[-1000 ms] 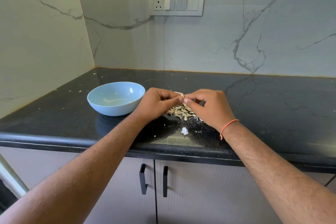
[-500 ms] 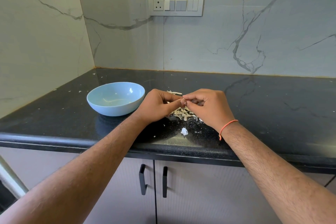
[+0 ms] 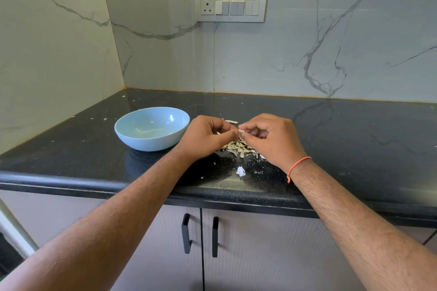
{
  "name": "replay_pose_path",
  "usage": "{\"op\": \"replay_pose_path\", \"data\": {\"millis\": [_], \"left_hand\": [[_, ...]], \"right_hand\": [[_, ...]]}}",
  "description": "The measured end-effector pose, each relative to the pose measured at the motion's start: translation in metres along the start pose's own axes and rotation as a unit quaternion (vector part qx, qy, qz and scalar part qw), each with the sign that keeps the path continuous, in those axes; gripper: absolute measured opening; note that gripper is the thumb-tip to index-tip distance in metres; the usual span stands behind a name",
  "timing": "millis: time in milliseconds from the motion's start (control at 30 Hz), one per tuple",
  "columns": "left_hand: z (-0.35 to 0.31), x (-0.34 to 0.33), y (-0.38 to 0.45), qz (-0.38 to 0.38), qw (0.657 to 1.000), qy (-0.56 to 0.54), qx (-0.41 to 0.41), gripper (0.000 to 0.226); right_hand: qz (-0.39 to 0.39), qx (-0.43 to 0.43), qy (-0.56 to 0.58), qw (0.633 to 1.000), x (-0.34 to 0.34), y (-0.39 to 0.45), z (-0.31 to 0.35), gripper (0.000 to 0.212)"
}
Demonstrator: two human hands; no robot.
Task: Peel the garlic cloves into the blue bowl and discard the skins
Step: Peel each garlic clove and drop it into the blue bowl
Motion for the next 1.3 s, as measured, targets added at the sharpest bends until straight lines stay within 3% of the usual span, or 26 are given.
{"op": "replay_pose_path", "data": {"millis": [333,700,867,1300], "left_hand": [[-0.0041,0.0008,-0.001,-0.005,1.0,0.0,0.012,0.012],[-0.0088,0.0007,-0.0026,0.011,1.0,-0.025,0.015,0.011],[-0.0072,-0.0002,-0.0023,0.01,1.0,-0.009,0.018,0.012],[-0.0072,0.0,-0.0029,-0.008,0.998,-0.051,0.032,0.01]], "right_hand": [[0.013,-0.057,0.041,0.997,0.0015,-0.0004,0.0025,0.013],[0.031,-0.143,0.178,0.973,0.0031,0.0018,0.0074,0.013],[0.0,-0.173,0.244,0.954,0.0063,0.0038,0.0087,0.015],[0.008,-0.134,0.117,0.984,0.0026,0.0019,0.0028,0.023]]}}
Point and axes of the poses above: each hand's wrist, its own y-axis towards the middle knuckle, its own x-axis out of the back of the hand, z = x × y, the point moved 1 cm from there along y, towards the middle knuckle, and after that the axes turned 8 degrees about y, right-handed, at the moved point
